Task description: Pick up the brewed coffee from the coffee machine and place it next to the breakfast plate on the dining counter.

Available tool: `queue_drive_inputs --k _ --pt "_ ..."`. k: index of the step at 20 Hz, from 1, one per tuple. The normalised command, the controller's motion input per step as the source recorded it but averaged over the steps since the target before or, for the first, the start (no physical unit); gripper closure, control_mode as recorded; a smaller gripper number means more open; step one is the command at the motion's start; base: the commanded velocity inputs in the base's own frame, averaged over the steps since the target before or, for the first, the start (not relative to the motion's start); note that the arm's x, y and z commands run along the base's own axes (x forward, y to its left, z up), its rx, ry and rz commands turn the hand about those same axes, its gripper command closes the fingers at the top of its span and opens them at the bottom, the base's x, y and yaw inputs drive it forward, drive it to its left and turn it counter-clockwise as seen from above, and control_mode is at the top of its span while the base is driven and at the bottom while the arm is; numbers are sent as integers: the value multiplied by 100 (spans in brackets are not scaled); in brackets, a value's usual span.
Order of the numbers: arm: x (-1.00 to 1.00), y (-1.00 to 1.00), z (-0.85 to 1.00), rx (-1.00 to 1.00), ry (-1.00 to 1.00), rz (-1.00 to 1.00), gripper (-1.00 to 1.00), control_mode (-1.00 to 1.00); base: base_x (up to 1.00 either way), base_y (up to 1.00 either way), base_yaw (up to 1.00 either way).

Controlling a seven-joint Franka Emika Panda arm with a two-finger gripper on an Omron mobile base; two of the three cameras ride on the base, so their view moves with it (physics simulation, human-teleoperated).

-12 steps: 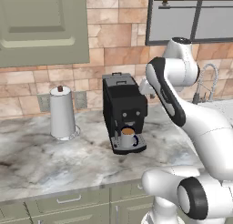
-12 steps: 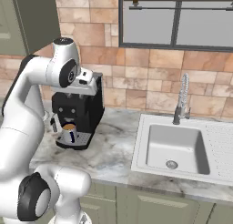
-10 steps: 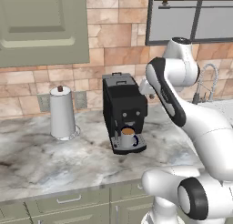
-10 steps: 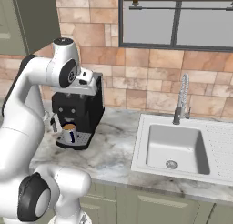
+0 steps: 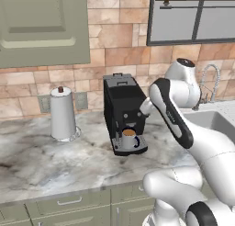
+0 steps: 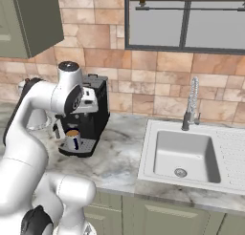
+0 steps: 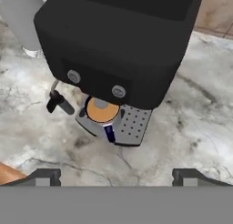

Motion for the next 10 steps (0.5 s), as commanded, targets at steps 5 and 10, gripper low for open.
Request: queue_drive_inputs --k 5,10 --pt "-10 16 -64 0 -14 38 -100 -100 0 0 0" --pt "-5 6 -56 0 -18 34 -100 -100 0 0 0"
